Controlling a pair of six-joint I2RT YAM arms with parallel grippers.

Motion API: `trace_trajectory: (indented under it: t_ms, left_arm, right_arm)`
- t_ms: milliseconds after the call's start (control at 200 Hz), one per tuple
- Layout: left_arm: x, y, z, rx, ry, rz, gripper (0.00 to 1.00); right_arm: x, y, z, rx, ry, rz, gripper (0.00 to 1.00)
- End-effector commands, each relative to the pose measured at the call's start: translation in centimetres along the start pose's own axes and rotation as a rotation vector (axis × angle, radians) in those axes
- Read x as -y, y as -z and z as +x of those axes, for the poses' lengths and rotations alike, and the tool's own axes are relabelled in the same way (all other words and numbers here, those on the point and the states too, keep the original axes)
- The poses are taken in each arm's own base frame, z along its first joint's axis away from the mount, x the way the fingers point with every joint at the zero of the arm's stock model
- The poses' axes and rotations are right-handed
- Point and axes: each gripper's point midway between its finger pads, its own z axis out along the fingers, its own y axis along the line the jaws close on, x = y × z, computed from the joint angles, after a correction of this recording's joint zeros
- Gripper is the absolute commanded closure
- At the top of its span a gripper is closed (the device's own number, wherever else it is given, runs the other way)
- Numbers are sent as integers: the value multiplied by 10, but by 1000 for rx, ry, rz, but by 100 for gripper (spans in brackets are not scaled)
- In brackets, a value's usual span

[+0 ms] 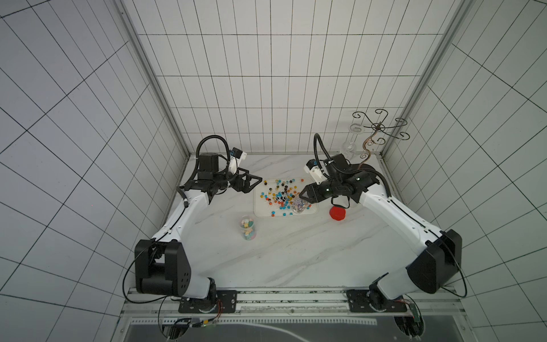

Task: Pour the candies out of the jar
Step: Pick up the jar from the center of the board.

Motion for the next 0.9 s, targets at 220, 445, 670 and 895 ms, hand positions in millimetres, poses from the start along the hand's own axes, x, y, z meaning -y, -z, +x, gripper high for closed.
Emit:
trace_trajectory:
  t_ms: [220, 445, 670, 895]
  left_arm:
    - [75, -5, -1, 29, -231, 263, 3]
    - [94, -11, 4, 20, -241, 343, 3]
    - [101, -19, 9, -1, -234, 368, 3]
    - [109, -22, 13, -16, -233, 405, 3]
  right_arm:
    - [-64, 51, -67, 147, 68, -357, 75]
    - [-80, 56, -80, 161, 81, -448, 76]
    - [-96, 55, -90, 174, 94, -499, 77]
    - [-111, 54, -101, 194, 109, -533, 78]
